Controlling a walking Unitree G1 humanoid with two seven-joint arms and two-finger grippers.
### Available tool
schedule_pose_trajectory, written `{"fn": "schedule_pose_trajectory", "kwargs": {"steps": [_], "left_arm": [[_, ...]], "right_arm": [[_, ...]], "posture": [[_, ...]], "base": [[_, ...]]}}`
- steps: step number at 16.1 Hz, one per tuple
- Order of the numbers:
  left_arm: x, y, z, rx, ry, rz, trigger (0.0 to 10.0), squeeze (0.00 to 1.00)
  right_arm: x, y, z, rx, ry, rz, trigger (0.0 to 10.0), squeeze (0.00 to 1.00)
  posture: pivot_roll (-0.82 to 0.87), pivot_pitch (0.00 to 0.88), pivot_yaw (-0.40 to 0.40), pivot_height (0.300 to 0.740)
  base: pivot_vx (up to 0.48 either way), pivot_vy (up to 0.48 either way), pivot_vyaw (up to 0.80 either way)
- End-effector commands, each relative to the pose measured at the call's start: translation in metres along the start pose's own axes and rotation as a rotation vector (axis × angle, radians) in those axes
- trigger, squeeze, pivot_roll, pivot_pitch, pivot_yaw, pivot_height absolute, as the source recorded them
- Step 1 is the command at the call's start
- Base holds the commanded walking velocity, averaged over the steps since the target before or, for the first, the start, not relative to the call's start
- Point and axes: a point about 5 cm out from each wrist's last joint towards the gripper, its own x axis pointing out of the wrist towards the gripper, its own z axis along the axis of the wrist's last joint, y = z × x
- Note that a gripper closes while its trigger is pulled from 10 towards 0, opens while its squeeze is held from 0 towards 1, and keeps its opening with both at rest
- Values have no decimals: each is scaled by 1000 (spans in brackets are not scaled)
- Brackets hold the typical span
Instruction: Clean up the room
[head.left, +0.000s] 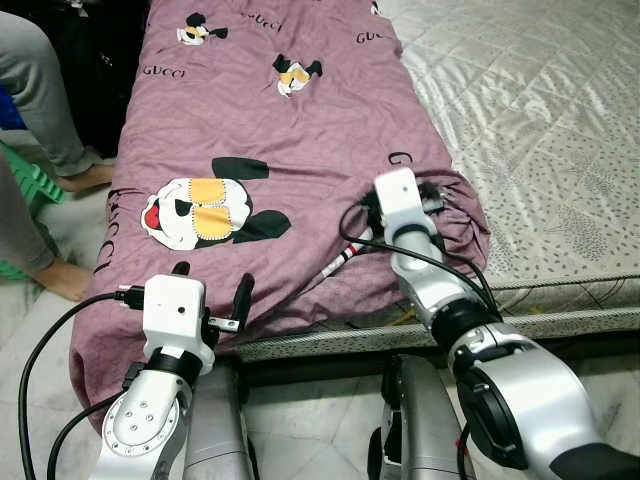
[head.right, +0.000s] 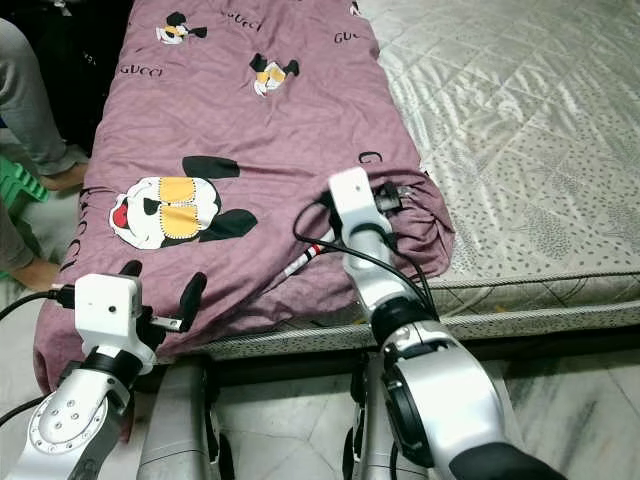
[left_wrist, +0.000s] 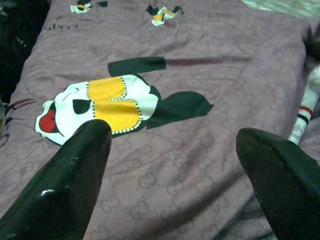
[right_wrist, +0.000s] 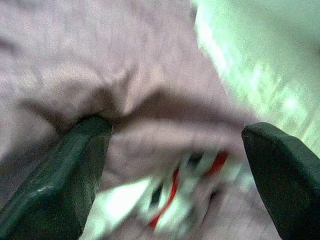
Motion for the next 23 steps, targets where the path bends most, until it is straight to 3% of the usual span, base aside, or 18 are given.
{"fn": "schedule_pose_trajectory", "kwargs": {"steps": [1,4,6,8,11,13,15,16,21,23], "left_arm": [[-2,1,1,11,9,15,10000,0],[0,0,1,12,9,15,10000,0],[2,1,1,13,7,14,10000,0],[3,1,1,13,6,15,10000,0],[4,0,0,-6,15,18,10000,0],[4,1,-3,-37,34,34,10000,0],[6,0,-4,-48,39,38,10000,0],[7,0,-4,-51,40,36,10000,0],[11,0,-4,-59,45,40,10000,0],[13,0,-5,-61,46,40,10000,0]], "right_arm": [[1,8,20,-55,-114,11,10000,0],[-5,23,40,-168,-293,53,10000,0],[-12,38,44,-152,-345,134,10000,0],[-17,49,41,-103,-330,205,10000,0],[-19,54,6,115,-31,284,10000,0],[-21,50,-19,312,197,261,10000,0],[-24,48,-34,408,306,231,10000,0],[-26,46,-40,479,347,214,0,0],[-22,35,-44,562,382,151,0,0],[-23,30,-51,521,379,139,0,0]], "posture": [[289,259,14,527],[285,252,14,527],[283,250,13,527],[281,247,13,527],[280,245,14,527],[271,242,15,527],[269,239,16,527],[264,238,16,527],[259,223,17,527],[257,216,15,527]], "base": [[0,0,0],[0,0,0],[0,0,0],[0,0,0],[0,0,0],[0,0,0],[0,0,0],[0,0,0],[0,0,0],[0,0,0]]}}
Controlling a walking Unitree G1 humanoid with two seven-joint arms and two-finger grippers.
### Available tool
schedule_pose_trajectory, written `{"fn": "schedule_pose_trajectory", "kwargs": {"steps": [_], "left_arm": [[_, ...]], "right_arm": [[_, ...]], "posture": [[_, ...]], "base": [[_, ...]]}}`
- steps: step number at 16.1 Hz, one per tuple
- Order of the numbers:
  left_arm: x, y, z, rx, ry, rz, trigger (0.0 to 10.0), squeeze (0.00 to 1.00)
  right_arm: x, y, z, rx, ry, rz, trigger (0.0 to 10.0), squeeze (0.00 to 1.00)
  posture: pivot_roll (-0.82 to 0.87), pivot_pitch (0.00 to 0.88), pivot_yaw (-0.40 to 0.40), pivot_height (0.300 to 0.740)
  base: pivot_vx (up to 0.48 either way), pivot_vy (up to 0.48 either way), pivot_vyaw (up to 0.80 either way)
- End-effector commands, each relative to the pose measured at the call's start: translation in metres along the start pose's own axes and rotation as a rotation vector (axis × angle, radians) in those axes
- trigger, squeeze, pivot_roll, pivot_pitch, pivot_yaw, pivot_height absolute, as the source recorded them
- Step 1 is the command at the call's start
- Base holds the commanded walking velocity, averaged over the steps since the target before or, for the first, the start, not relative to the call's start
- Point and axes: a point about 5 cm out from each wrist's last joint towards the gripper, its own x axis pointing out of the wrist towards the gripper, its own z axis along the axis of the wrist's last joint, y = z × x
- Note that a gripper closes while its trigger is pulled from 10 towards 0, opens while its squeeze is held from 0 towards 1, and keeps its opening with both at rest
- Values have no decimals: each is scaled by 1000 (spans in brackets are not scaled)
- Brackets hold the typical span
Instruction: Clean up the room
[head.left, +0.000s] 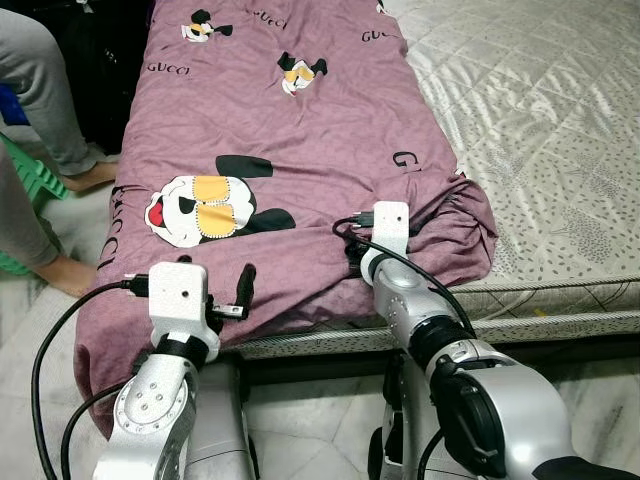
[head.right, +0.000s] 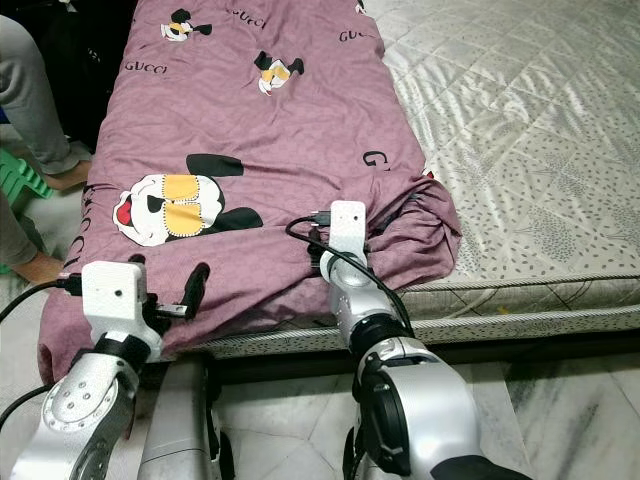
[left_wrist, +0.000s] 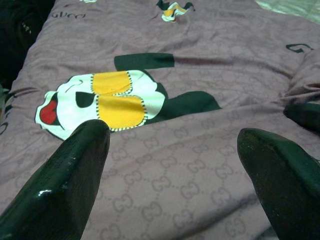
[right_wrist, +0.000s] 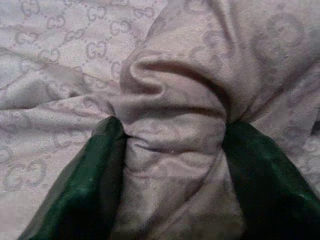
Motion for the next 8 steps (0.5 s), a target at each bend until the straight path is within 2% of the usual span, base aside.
{"fn": "schedule_pose_trajectory", "kwargs": {"steps": [1,5,7,8], "left_arm": [[-2,2,-7,-5,34,16,10000,0],[0,2,-9,-6,39,9,10000,0],[4,0,-10,-9,39,-6,10000,0],[10,-3,-10,-13,34,-27,10000,0]], "right_arm": [[-1,-18,-13,-27,33,-57,0,0],[-11,-53,-36,-7,35,-124,0,0],[-19,-62,-43,0,29,-134,0,0],[-33,-72,-50,14,19,-145,0,0]], "posture": [[257,216,15,527],[225,200,21,527],[202,193,30,527],[163,193,40,527]], "base": [[0,0,0],[0,0,0],[0,0,0],[0,0,0]]}}
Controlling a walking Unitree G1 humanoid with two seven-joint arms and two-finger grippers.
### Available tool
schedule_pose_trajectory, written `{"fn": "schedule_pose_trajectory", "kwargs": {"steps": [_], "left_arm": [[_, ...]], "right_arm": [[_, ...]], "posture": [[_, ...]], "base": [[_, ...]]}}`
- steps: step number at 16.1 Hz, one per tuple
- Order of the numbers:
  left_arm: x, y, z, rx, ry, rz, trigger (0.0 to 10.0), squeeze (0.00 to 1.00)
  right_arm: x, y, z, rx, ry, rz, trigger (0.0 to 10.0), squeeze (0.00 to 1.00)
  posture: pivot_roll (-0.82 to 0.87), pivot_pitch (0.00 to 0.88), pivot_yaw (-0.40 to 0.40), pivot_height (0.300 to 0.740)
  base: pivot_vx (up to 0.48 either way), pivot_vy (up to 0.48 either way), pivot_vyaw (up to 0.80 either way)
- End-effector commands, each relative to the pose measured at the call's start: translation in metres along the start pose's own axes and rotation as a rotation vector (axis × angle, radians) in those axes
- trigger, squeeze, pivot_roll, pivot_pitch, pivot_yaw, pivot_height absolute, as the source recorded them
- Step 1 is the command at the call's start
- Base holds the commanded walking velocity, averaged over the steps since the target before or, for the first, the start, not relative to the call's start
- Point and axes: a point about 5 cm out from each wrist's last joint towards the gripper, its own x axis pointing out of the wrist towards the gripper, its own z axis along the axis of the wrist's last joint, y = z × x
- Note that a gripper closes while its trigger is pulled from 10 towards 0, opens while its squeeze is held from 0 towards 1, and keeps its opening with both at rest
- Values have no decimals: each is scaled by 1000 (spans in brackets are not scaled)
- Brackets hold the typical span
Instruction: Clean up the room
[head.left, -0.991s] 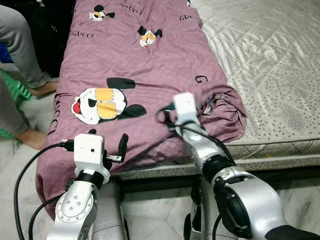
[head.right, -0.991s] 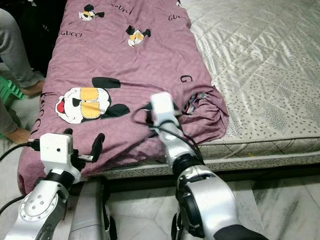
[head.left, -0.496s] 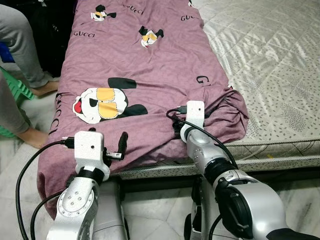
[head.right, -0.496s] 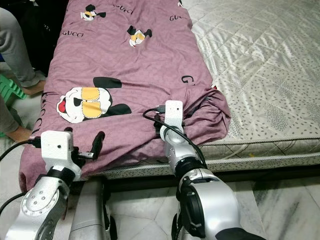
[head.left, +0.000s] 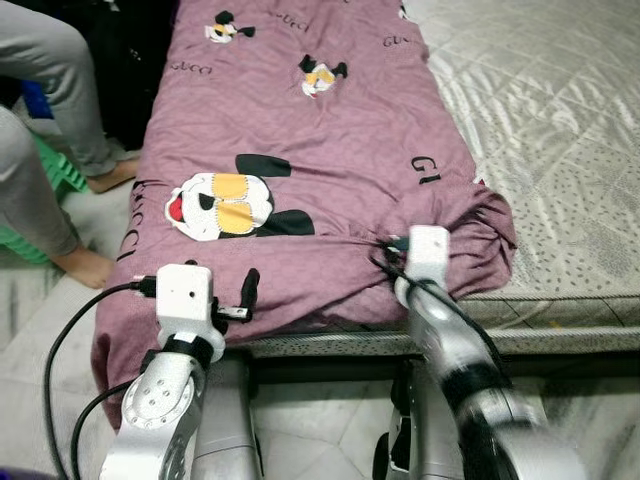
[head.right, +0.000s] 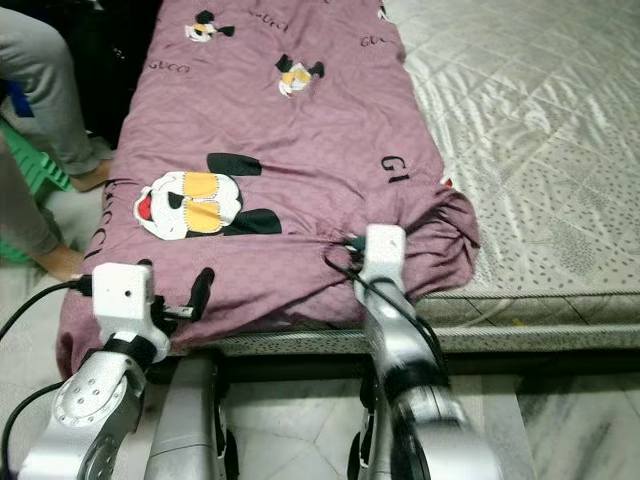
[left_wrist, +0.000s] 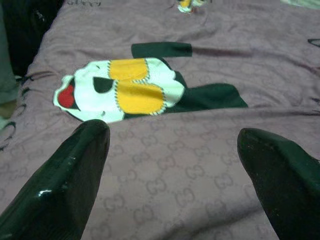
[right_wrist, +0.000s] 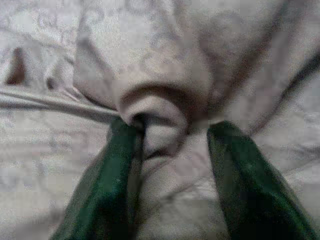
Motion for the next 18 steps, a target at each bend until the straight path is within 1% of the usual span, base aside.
{"fn": "schedule_pose_trajectory", "kwargs": {"steps": [1,2,3,4,5,6,7,8,9,10,11,12,13,14,15,16,18], "left_arm": [[2,-1,-2,-3,3,-16,10000,0],[3,-2,-2,-5,1,-19,10000,0],[5,-3,-3,-8,2,-23,10000,0],[5,-3,-4,-9,2,-25,10000,0],[6,-5,-5,-12,3,-31,10000,0],[7,-5,-5,-14,2,-36,10000,0],[9,-6,-5,-16,0,-39,10000,0],[10,-6,-6,-18,-3,-40,10000,0],[11,-6,-6,-20,-4,-39,10000,0],[12,-7,-6,-22,-5,-39,10000,0],[13,-8,-7,-25,-8,-40,10000,0],[15,-9,-6,-27,-14,-43,10000,0],[16,-9,-6,-27,-18,-42,10000,0],[16,-8,-5,-26,-21,-40,10000,0],[16,-6,-5,-24,-22,-37,10000,0],[15,-6,-5,-23,-22,-36,10000,0],[14,-5,-4,-18,-25,-32,10000,0]], "right_arm": [[-12,-20,-16,11,67,-54,0,0],[-17,-22,-16,22,58,-54,0,0],[-27,-29,-16,32,49,-60,0,0],[-31,-31,-16,37,47,-63,0,0],[-41,-35,-14,35,37,-57,0,0],[-54,-38,-13,29,32,-36,0,0],[-70,-42,-13,23,45,-4,0,0],[-83,-48,-17,6,61,26,0,0],[-89,-53,-21,-20,73,32,0,0],[-91,-57,-23,-49,79,28,0,0],[-89,-61,-22,-73,78,13,0,0],[-82,-61,-14,-97,56,6,7569,0],[-76,-59,-6,-90,22,15,10000,890],[-70,-56,3,-64,-20,26,10000,1000],[-61,-52,13,-37,-72,31,10000,1000],[-56,-50,17,-22,-94,37,10000,1000],[-35,-36,29,-20,-129,60,10000,1000]], "posture": [[159,194,41,527],[151,194,42,527],[126,192,43,527],[122,191,44,527],[115,191,44,527],[106,190,43,527],[89,190,42,527],[80,189,39,527],[80,189,39,527],[69,187,38,527],[66,186,38,527],[71,182,37,527],[74,181,38,527],[78,179,39,527],[78,179,39,527],[78,179,39,527],[107,184,43,527]], "base": [[0,0,0],[0,0,0],[0,0,0],[0,0,0],[0,0,0],[0,0,0],[0,0,0],[0,0,0],[0,0,0],[0,0,0],[0,0,0],[0,0,0],[0,0,0],[0,0,0],[0,0,0],[0,0,0],[0,0,0]]}}
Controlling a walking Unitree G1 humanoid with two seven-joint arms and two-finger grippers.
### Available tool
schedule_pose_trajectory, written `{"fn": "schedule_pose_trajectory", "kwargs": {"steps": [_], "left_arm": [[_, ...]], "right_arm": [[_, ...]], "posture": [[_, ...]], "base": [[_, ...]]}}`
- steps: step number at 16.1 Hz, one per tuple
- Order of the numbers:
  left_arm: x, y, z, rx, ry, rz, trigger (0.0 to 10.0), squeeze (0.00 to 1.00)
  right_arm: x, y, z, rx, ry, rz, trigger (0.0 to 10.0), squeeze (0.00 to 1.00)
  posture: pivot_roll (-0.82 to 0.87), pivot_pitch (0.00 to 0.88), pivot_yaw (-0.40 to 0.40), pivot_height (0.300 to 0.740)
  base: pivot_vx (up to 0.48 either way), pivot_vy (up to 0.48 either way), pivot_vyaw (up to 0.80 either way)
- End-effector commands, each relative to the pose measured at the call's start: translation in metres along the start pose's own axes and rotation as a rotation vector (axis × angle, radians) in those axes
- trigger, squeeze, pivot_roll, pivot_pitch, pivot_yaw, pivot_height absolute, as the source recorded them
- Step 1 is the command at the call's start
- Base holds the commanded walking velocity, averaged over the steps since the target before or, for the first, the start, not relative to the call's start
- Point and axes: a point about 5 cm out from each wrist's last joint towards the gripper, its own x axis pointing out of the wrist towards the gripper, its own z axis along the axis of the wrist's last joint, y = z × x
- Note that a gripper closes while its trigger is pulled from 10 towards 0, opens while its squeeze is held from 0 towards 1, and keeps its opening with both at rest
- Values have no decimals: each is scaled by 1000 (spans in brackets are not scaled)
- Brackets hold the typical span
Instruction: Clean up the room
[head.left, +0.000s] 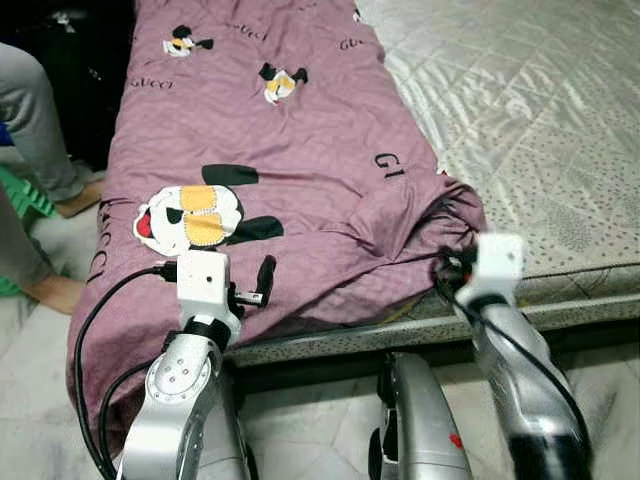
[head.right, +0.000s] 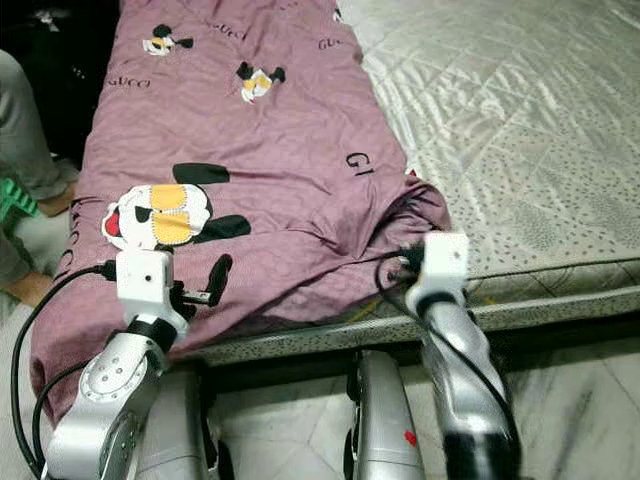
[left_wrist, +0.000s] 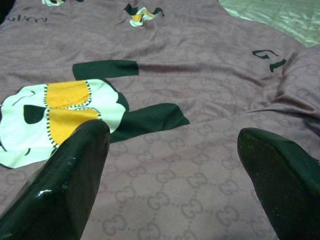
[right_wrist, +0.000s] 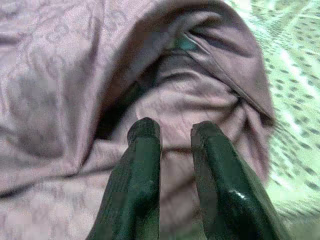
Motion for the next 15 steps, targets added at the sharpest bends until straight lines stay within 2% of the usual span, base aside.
{"fn": "schedule_pose_trajectory", "kwargs": {"steps": [1,5,8,9,10,15], "left_arm": [[-3,3,-1,11,6,9,10000,0],[-7,7,1,26,12,22,10000,0],[-9,8,0,35,21,22,10000,0],[-9,8,0,35,22,21,10000,0],[-8,8,0,36,22,21,10000,0],[-7,7,-1,38,29,17,10000,0]], "right_arm": [[3,3,-6,7,20,0,10000,1000],[33,19,-8,-44,73,-13,10000,1000],[44,13,-1,-88,56,-124,10000,1000],[45,9,-2,-100,60,-152,10000,569],[46,8,-2,-113,65,-163,10000,0],[41,-10,-22,-246,142,-252,10000,0]], "posture": [[119,188,44,527],[151,203,49,527],[160,206,54,527],[163,205,55,527],[163,205,55,527],[150,199,57,527]], "base": [[0,0,0],[0,0,0],[0,0,0],[0,0,0],[0,0,0],[0,0,0]]}}
